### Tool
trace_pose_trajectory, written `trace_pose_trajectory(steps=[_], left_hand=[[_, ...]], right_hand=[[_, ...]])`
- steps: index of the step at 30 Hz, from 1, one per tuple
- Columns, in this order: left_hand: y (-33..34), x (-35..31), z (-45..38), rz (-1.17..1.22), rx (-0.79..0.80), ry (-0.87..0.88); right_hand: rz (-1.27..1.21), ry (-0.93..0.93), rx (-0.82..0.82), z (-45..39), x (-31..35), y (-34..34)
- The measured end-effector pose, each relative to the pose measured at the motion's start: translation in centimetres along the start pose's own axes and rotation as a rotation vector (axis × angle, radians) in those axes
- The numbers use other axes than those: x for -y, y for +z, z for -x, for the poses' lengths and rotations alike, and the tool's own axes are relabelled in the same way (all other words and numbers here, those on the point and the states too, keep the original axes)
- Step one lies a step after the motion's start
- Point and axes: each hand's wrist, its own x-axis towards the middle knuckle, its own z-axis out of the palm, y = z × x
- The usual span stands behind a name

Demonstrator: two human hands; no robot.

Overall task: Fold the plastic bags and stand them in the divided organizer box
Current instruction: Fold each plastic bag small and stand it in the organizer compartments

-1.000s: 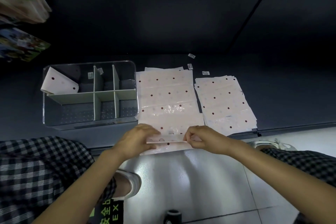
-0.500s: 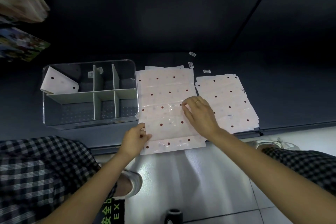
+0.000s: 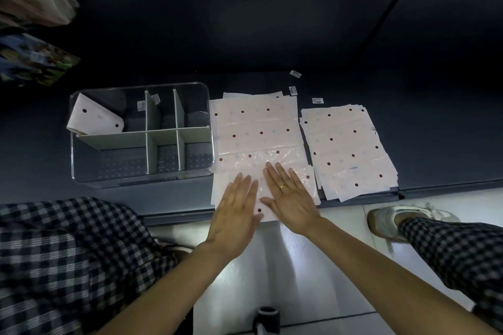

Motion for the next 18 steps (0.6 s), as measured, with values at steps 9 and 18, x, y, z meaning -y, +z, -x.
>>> trace_pose_trajectory(steps=[9, 18], left_hand=[[2.3, 3.2, 0.1, -0.239, 0.188, 0.015], [1.8, 4.2, 0.8, -0.23, 0.165, 0.054]], right_hand=[[0.009, 0.001, 0.001, 0.5, -2.7, 0.1], [-0.241, 0.106, -0.107, -0.8, -3.2, -3.1]])
